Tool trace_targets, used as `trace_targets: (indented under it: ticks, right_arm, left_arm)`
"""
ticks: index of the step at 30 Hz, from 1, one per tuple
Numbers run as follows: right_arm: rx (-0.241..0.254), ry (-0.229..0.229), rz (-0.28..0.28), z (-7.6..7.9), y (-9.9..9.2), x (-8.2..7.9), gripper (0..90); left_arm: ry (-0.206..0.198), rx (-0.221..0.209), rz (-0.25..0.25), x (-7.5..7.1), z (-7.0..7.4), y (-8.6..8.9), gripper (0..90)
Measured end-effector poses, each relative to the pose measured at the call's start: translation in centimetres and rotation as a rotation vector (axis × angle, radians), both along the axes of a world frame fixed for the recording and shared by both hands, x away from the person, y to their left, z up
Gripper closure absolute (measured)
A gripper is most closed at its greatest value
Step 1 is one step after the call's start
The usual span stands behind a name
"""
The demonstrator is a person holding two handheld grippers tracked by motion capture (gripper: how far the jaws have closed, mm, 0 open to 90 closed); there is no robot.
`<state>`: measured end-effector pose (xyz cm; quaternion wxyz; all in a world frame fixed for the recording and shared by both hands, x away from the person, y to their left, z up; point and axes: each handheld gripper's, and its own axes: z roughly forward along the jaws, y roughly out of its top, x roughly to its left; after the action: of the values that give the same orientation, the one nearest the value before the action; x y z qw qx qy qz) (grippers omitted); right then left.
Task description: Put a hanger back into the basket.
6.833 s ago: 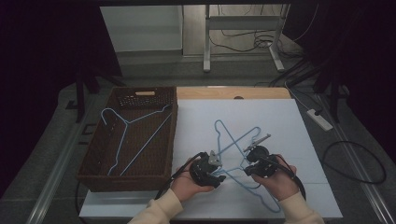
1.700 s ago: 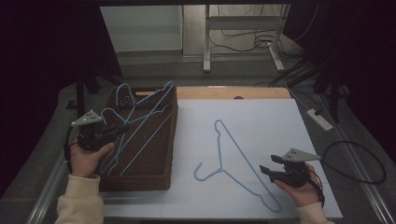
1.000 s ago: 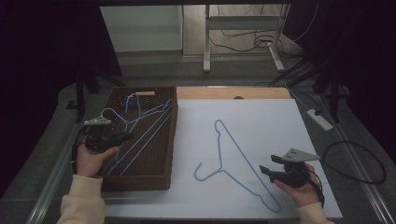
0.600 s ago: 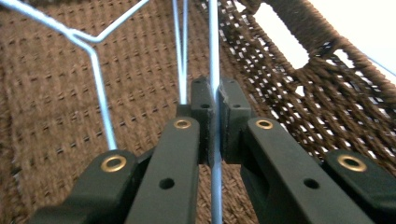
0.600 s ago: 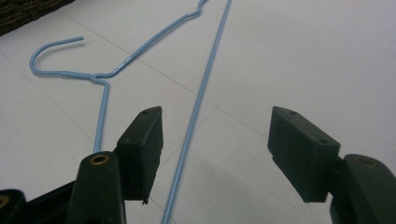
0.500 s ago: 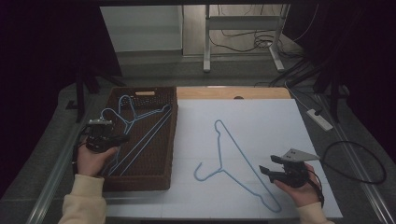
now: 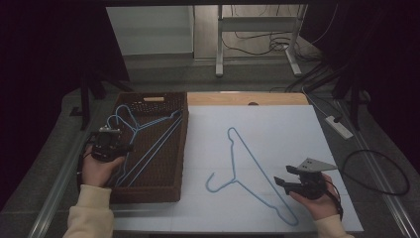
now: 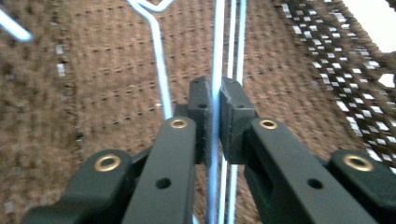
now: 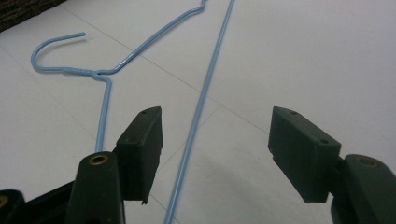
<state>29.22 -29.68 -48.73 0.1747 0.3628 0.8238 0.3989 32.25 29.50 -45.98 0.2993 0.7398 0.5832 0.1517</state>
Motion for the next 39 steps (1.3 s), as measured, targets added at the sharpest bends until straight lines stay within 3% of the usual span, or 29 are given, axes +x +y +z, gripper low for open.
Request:
trace_targets:
  ticks: [2, 5, 9, 12, 18, 28, 39]
  right_arm:
    - [-0.002, 0.001, 0.001, 0.0, 0.0, 0.0, 35.8]
    - [-0.003, 0.001, 0.002, 0.0, 0.0, 0.0, 35.5]
    - [-0.002, 0.003, -0.002, 0.0, -0.1, 0.0, 35.4]
    - [-0.004, 0.003, -0.003, 0.0, -0.1, 0.0, 35.4]
    - [-0.003, 0.003, -0.006, 0.0, -0.1, 0.0, 35.3]
    - [-0.022, 0.007, -0.004, -0.2, -0.1, 0.1, 34.8]
    - [-0.022, 0.007, 0.009, -0.2, 0.2, 0.0, 34.5]
  left_arm:
    - [-0.029, 0.025, 0.018, -0.1, 0.2, 0.0, 69.5]
    - [-0.092, 0.012, 0.012, -0.5, 0.8, 0.1, 64.8]
    - [-0.152, -0.080, -0.051, -1.0, 1.5, 0.0, 55.0]
    - [-0.198, -0.135, -0.083, -1.5, 2.1, -0.2, 53.6]
    - [-0.282, -0.197, -0.164, -2.8, 3.6, -1.2, 46.1]
    - [-0.311, -0.226, -0.298, -4.5, 4.4, -4.1, 40.9]
    - [-0.318, -0.220, -0.347, -7.3, 3.7, -5.8, 36.6]
